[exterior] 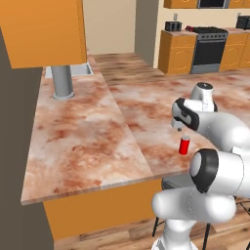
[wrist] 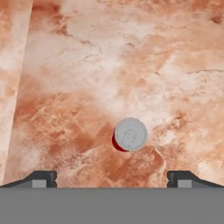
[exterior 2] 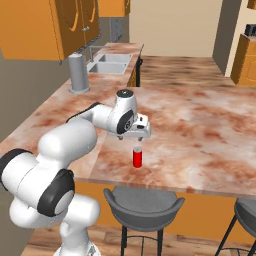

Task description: Four empty soda cans are scattered around the kitchen. Gather all the cans and cluster them next to the stove for recycling.

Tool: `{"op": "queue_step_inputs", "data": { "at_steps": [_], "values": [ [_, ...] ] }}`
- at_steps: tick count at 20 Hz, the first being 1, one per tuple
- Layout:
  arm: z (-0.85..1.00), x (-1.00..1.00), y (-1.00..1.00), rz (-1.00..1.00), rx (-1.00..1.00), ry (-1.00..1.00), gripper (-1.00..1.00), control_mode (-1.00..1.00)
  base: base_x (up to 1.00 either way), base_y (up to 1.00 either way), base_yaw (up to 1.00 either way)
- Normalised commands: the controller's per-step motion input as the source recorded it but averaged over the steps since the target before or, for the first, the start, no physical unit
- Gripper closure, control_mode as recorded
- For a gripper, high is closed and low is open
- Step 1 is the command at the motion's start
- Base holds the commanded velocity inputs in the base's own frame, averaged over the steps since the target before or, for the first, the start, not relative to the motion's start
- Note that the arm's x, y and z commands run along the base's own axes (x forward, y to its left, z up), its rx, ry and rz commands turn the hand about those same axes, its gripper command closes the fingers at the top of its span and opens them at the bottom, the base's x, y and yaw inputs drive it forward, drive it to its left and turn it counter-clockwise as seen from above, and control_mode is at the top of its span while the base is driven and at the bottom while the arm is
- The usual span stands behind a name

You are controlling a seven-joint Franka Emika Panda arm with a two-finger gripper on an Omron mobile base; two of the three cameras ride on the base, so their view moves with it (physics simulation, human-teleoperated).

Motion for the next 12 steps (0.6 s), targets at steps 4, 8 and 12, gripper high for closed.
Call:
{"op": "queue_step_inputs", "data": {
  "at_steps": [4,8,12],
  "values": [
    [-0.03,0.14,-0.11,0.0,0.0,0.0,-1.0,-1.0,0.0,0.0,0.0],
    [-0.05,0.05,-0.07,0.0,0.0,0.0,-1.0,-1.0,0.0,0.0,0.0],
    [-0.07,0.05,-0.05,0.0,0.0,0.0,-1.0,-1.0,0.0,0.0,0.0]
  ]
}}
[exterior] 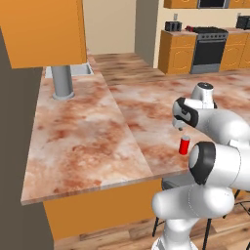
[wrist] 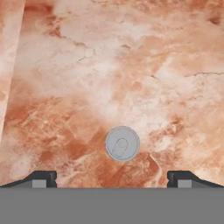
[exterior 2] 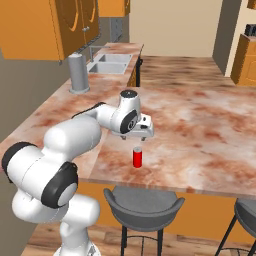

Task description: Four empty soda cans are scattered around the kitchen. Gather all the cans and cluster them next to the stove for recycling.

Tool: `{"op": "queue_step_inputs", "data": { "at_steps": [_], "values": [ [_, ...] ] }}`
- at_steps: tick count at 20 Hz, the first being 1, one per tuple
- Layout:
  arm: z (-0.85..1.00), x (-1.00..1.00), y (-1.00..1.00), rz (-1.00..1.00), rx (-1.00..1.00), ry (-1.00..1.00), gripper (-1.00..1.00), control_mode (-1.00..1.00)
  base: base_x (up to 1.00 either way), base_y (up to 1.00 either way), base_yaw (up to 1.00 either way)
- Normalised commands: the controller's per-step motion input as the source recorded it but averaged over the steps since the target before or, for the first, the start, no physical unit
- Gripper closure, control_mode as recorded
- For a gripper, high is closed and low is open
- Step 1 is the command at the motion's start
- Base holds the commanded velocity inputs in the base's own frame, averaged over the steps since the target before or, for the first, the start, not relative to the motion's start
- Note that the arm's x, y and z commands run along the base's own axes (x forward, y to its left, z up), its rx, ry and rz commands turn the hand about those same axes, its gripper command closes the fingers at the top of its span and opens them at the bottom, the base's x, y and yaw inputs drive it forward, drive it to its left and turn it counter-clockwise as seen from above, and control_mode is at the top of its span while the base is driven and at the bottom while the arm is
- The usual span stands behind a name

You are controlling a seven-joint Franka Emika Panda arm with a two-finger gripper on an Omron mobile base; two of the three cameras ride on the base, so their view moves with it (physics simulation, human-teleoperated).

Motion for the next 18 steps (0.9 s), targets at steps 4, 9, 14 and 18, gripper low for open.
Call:
{"op": "queue_step_inputs", "data": {
  "at_steps": [4,9,14,18],
  "values": [
    [-0.12,0.0,-0.01,0.0,0.0,0.0,-1.0,-1.0,0.0,0.0,0.0],
    [-0.14,0.0,0.0,0.0,0.0,0.0,-1.0,-1.0,0.0,0.0,0.0],
    [-0.17,0.0,0.0,0.0,0.0,0.0,-1.0,-1.0,0.0,0.0,0.0],
    [-0.17,0.0,0.0,0.0,0.0,0.0,-1.0,-1.0,0.0,0.0,0.0]
  ]
}}
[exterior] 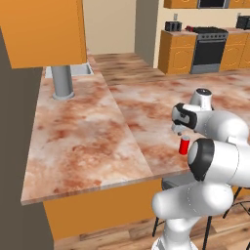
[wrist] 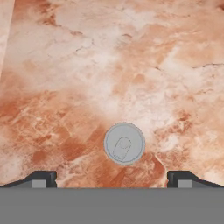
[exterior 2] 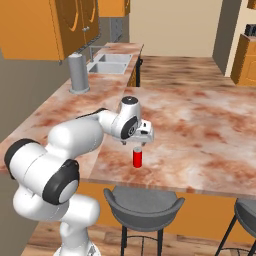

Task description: Four empty soda cans are scattered around the kitchen. Gather all the cans and cluster them next to the stove for recycling.

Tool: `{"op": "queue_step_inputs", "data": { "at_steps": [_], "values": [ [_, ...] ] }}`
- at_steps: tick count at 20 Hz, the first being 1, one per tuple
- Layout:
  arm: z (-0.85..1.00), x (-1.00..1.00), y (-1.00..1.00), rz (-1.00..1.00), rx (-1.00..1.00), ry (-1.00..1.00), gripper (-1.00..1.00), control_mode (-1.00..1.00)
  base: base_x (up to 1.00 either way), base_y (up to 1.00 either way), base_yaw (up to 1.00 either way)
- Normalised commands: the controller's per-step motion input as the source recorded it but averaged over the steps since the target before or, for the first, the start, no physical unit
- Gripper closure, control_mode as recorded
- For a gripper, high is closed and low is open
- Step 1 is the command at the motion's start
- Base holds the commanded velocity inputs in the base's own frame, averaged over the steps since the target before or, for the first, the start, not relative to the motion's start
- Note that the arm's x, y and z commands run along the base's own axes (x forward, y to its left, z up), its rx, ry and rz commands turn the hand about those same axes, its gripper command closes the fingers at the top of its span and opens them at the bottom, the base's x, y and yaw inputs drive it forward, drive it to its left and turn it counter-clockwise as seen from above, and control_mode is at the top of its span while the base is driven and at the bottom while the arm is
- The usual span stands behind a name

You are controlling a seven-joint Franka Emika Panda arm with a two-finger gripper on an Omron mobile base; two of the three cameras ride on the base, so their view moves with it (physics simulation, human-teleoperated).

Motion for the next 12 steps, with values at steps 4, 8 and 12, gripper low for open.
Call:
{"op": "queue_step_inputs", "data": {
  "at_steps": [4,8,12],
  "values": [
    [-0.13,0.0,-0.01,0.0,0.0,0.0,-1.0,-1.0,0.0,0.0,0.0],
    [-0.04,0.0,-0.07,0.0,0.0,0.0,-1.0,-1.0,0.0,0.0,0.0],
    [-0.01,0.0,-0.08,0.0,0.0,0.0,-1.0,-1.0,0.0,0.0,0.0]
  ]
}}
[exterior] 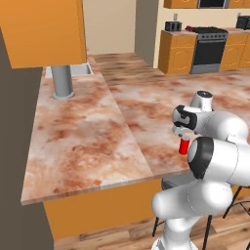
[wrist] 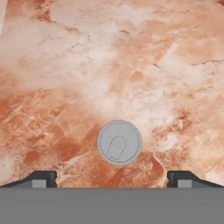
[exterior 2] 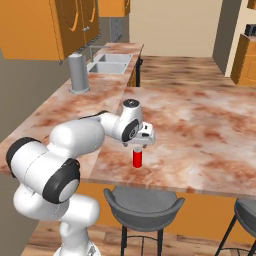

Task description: Four empty soda cans are scattered around the kitchen. Gather all the cans and cluster them next to the stove for recycling.

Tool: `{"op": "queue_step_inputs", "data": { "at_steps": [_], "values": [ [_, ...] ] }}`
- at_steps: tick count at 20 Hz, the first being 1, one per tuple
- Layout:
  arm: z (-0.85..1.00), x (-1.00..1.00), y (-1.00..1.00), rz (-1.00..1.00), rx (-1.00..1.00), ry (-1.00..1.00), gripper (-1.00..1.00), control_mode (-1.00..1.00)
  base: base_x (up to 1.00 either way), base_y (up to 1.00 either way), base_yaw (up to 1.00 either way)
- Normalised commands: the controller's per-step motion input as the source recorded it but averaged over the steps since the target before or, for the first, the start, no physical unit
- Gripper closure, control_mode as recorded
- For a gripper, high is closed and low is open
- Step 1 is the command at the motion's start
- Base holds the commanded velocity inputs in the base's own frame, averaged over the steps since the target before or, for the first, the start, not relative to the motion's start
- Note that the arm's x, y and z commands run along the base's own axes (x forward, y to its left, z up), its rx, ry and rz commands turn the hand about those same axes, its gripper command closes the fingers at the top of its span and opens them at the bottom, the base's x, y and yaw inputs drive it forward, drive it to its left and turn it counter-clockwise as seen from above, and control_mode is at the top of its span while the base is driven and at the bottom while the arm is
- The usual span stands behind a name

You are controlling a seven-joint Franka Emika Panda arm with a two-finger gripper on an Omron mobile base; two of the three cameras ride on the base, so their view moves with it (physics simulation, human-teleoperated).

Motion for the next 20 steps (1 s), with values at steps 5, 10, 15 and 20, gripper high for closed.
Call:
{"op": "queue_step_inputs", "data": {
  "at_steps": [5,10,15,20],
  "values": [
    [-0.14,0.0,-0.03,0.0,0.0,0.0,-1.0,-1.0,0.0,0.0,0.0],
    [-0.17,0.0,0.0,0.0,0.0,0.0,-1.0,-1.0,0.0,0.0,0.0],
    [-0.07,0.06,0.0,0.0,0.0,0.0,-1.0,-1.0,0.0,0.0,0.0],
    [-0.02,0.11,0.0,0.0,0.0,0.0,-1.0,-1.0,0.0,0.0,0.0]
  ]
}}
